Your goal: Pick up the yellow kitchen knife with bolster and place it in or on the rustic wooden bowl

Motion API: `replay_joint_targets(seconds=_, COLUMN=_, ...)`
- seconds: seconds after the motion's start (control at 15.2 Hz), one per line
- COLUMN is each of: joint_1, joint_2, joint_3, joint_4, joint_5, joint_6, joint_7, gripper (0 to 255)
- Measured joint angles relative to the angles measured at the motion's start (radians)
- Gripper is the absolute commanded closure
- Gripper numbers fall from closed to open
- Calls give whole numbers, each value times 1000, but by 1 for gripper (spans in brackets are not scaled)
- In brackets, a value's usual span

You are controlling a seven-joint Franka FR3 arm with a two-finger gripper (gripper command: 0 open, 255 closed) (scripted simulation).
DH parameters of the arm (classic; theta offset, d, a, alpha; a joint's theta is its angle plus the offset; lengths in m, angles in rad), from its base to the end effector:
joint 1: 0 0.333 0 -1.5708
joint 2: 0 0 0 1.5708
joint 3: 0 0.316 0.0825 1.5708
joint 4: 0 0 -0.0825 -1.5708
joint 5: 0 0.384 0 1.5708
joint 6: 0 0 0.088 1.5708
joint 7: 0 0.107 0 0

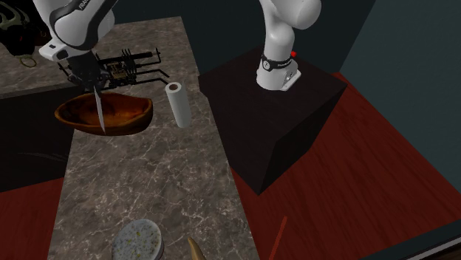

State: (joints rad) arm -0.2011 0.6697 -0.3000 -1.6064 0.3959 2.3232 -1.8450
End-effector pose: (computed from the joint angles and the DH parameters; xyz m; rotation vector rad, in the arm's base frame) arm 0.6328 -0.3050 0.2573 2.5972 1.6892 0.2208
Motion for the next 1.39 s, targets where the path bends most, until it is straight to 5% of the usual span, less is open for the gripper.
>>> replay_joint_targets(seconds=0.59, joint_1=-5, joint_2=25, joint_3=8, joint_4=-2, joint_5=11, joint_6=26, joint_7=-9, gripper=255)
replay_joint_targets(seconds=0.66, joint_1=-5, joint_2=25, joint_3=8, joint_4=-2, joint_5=11, joint_6=26, joint_7=-9, gripper=0)
replay_joint_targets(seconds=1.39, joint_1=7, joint_2=-54, joint_3=-15, joint_4=-15, joint_5=-18, joint_6=-37, joint_7=7, gripper=0)
